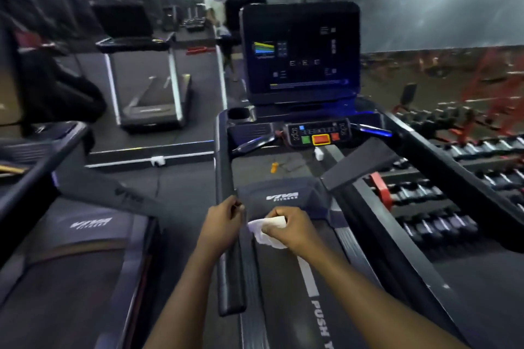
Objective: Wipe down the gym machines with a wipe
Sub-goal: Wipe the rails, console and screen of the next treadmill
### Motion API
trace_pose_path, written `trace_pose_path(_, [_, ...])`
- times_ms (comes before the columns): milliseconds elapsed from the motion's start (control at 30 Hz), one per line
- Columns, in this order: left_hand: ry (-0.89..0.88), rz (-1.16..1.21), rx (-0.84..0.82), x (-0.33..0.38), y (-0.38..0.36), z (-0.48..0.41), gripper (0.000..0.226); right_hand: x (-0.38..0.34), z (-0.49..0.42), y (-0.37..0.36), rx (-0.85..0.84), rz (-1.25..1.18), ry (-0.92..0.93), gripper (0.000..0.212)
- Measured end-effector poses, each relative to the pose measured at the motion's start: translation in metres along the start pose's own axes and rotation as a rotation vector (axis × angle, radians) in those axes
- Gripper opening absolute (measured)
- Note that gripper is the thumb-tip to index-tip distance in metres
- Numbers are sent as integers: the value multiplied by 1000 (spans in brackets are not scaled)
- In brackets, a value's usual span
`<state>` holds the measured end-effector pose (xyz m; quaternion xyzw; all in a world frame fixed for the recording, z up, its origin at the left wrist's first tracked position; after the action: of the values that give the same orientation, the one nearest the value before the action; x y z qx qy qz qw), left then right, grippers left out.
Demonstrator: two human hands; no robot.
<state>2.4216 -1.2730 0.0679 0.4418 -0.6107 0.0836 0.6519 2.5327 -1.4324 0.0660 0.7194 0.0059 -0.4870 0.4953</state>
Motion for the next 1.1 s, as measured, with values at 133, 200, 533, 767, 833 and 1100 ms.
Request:
trace_pose_path(133, [49, 29, 166, -9, 6, 7, 12, -1, -14, -10, -112, -22, 130, 11])
trace_pose_path(200, [79, 32, 247, -12, 10, 17, 14, -5, -17, -13, -144, -20, 216, 14])
trace_pose_path(533, [256, -33, 610, -23, 15, 120, 11, -42, -14, -59, -86, 96, 609, 24])
trace_pose_path(767, [555, -29, 775, -42, -28, 206, 16, 5, 55, -113, -344, 337, 1271, 45])
trace_pose_path(833, [601, -18, 784, -39, -48, 216, 23, 14, 52, -112, -298, 412, 1333, 50])
trace_pose_path(1100, [665, 29, 861, -27, -90, 215, 45, 33, 45, -102, -403, 415, 1470, 59])
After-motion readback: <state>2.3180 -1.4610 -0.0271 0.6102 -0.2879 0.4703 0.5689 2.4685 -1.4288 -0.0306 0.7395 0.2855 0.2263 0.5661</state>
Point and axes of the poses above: each hand's wrist, its own z-axis away from the middle knuckle, its own y-axis out of the back of the hand, x = y × z, the point moved 4 cm from there along -z, towards the middle knuckle, and after that the axes turned 12 degrees about z, right-handed, at the moved point
